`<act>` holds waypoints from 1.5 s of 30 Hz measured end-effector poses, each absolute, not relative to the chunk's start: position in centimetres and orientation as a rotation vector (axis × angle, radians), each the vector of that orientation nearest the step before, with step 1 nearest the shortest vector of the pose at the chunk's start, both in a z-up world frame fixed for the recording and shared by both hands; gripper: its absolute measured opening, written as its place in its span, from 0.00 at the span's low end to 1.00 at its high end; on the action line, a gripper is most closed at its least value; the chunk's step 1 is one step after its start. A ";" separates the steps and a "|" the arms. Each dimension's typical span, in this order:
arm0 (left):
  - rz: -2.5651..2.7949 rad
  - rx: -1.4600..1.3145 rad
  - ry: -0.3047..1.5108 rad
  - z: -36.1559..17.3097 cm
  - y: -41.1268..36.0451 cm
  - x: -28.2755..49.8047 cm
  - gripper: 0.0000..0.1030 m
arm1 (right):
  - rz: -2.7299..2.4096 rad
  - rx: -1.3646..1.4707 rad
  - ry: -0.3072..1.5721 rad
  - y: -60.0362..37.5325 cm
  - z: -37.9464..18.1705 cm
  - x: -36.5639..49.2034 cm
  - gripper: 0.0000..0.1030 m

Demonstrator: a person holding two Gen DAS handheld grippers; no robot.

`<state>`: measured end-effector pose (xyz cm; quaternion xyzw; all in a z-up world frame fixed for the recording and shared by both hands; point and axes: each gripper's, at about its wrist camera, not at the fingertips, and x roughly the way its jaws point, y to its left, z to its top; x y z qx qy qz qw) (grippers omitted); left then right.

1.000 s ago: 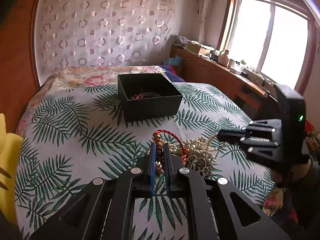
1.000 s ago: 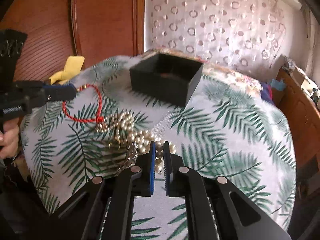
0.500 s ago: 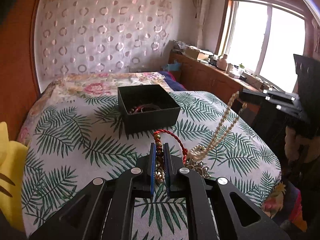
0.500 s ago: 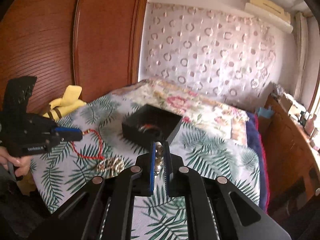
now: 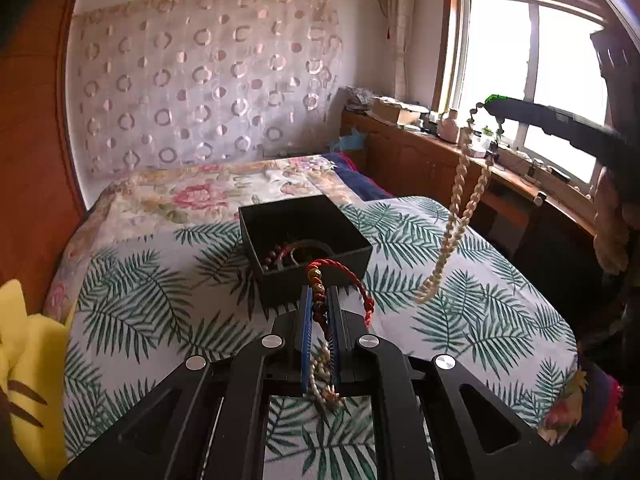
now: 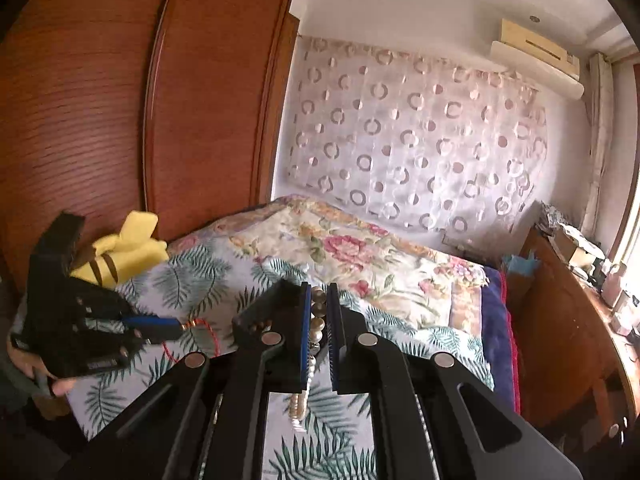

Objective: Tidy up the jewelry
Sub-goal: 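Lift the pearl strand with the right tool while the left tool carries the red bracelet into the box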

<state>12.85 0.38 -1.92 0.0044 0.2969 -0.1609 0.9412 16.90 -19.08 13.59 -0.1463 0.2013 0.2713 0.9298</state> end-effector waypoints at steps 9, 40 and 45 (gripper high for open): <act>-0.305 0.020 0.582 -0.4 0.5 15.4 0.06 | 0.528 -0.334 0.358 -17.0 16.6 19.6 0.08; -0.265 0.037 0.685 -4.0 0.9 26.3 0.06 | 0.584 -0.333 0.506 -13.7 9.2 31.9 0.08; -0.258 0.051 0.696 -4.1 0.8 27.8 0.06 | 0.610 -0.320 0.578 -13.4 5.8 32.8 0.08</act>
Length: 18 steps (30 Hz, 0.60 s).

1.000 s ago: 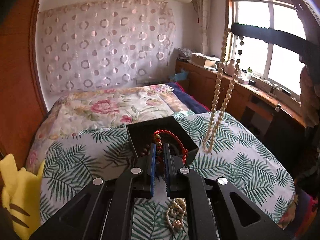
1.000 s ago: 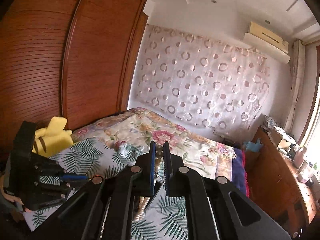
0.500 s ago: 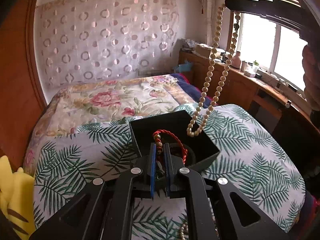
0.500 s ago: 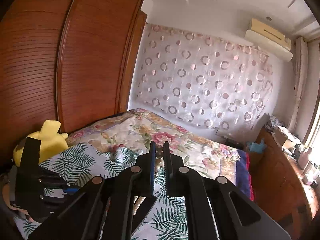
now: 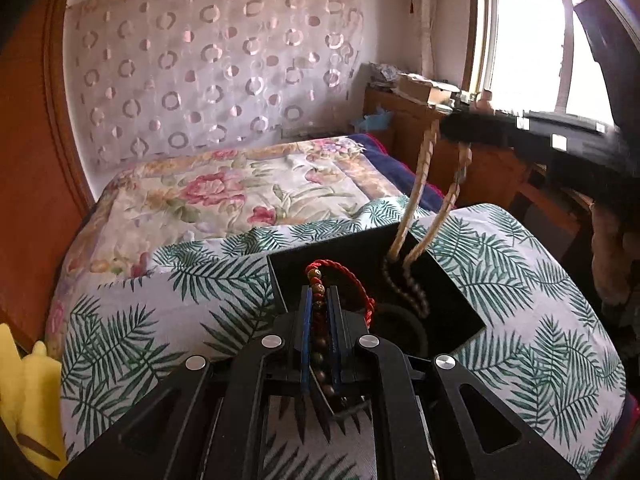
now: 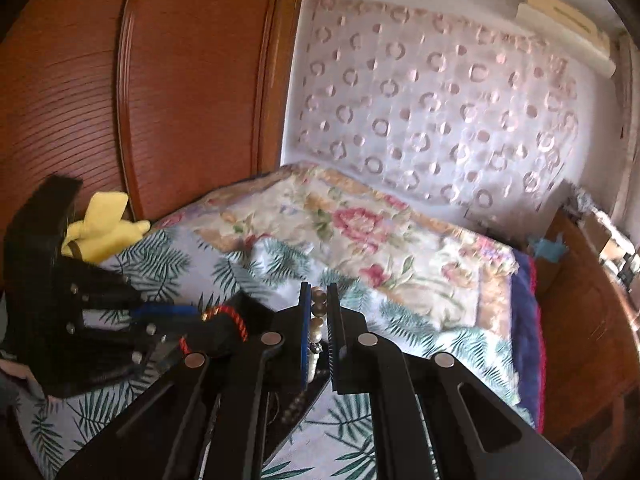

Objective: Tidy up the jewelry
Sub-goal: 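Lift the pearl strand with the right tool while the left tool carries the red bracelet into the box, then open both tools in the box and withdraw them toward the remaining pile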

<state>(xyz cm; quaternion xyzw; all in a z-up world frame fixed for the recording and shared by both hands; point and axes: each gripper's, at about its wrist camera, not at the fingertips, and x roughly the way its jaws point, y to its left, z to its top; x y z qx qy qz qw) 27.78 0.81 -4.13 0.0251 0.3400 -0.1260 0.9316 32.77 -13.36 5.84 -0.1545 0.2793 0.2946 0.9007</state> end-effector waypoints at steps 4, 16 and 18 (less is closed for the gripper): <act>-0.253 0.055 0.704 -4.2 0.7 28.8 0.06 | 0.623 -0.315 0.619 -13.2 4.0 33.2 0.09; -0.214 0.035 0.707 -4.1 1.3 29.5 0.38 | 0.635 -0.297 0.663 -13.5 2.3 31.6 0.26; -0.209 0.035 0.703 -4.0 1.5 28.8 0.49 | 0.635 -0.285 0.661 -13.8 2.4 30.6 0.26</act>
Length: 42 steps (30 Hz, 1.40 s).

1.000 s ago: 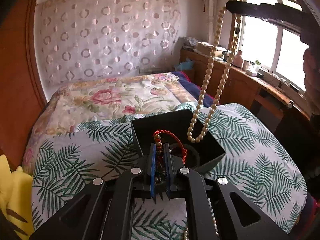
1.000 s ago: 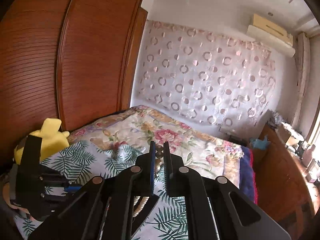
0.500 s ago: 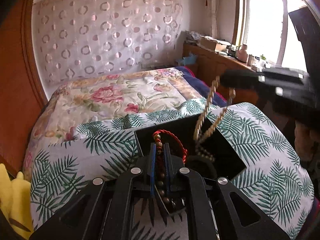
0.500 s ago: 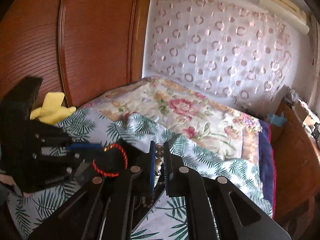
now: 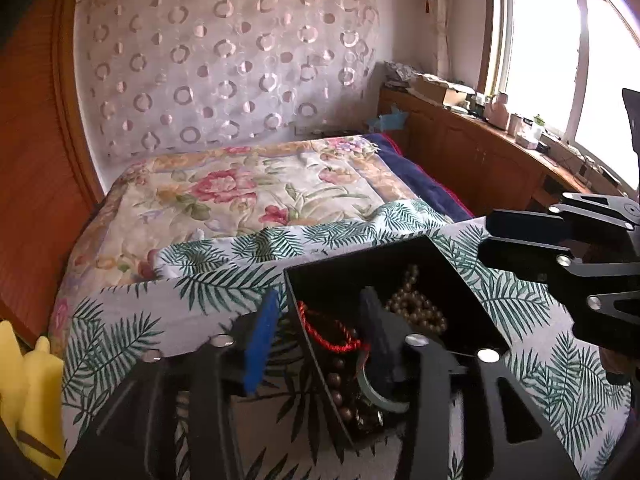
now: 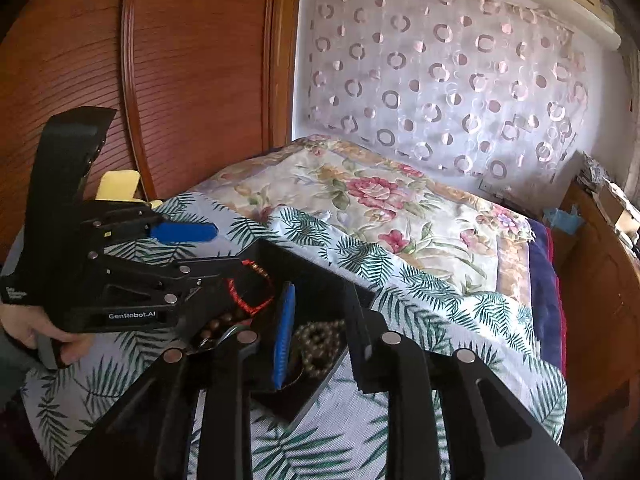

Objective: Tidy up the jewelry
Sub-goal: 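Open both tools in the box and withdraw them toward the remaining pile, then grasp the silver hairpins with the right tool and lift them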

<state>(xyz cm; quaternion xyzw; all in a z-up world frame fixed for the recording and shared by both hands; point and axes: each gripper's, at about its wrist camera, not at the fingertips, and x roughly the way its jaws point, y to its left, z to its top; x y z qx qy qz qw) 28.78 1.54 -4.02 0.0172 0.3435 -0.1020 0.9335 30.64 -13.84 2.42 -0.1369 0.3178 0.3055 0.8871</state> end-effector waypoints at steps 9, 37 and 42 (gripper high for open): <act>-0.193 0.043 0.674 -4.1 2.4 23.6 0.92 | 0.649 -0.216 0.667 -15.6 1.5 24.1 0.26; -0.243 -0.048 0.737 -8.9 3.8 11.0 0.92 | 0.662 -0.111 0.920 -16.7 -6.9 14.8 0.26; -0.253 -0.057 0.736 -9.0 3.9 10.5 0.92 | 0.665 -0.065 0.947 -16.7 -7.1 15.2 0.26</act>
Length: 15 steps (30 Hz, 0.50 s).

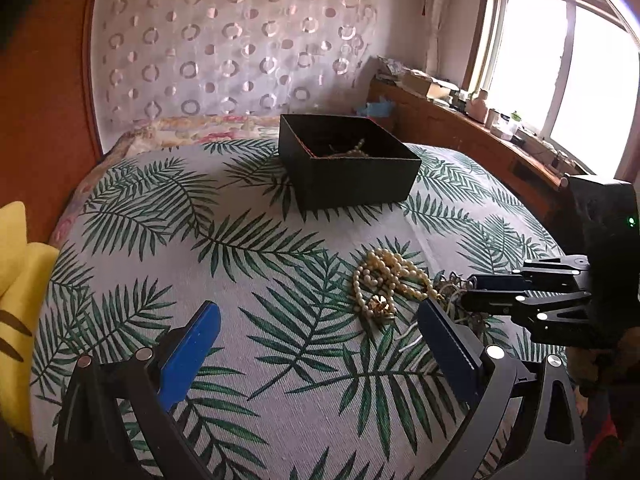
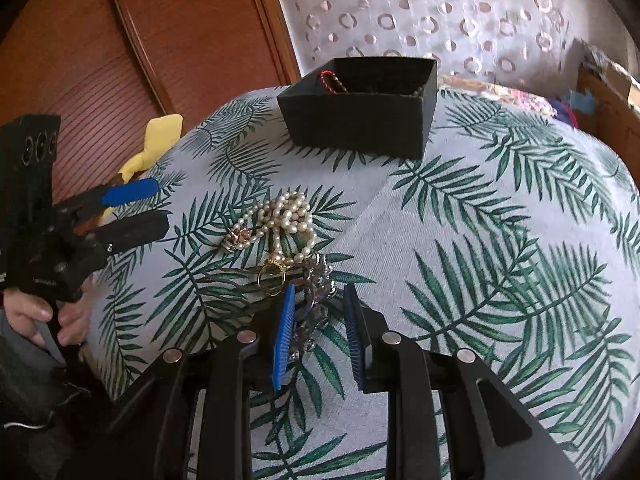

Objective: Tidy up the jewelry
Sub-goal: 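Grasp the silver hairpins with the right tool and lift them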

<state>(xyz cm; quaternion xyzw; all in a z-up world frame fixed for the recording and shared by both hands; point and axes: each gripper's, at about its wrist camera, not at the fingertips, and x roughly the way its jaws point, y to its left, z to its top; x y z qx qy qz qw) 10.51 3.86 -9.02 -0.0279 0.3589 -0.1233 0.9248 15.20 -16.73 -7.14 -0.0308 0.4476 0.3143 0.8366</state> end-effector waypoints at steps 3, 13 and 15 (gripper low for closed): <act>-0.257 -0.066 0.738 -9.0 3.8 10.5 0.92 | 0.663 -0.060 0.949 -16.7 -7.1 15.1 0.26; -0.260 -0.072 0.753 -9.5 3.4 10.6 0.92 | 0.626 -0.132 0.845 -17.0 -5.2 14.4 0.14; -0.257 -0.073 0.761 -9.7 3.4 10.7 0.92 | 0.592 -0.191 0.800 -16.8 -4.5 14.1 0.14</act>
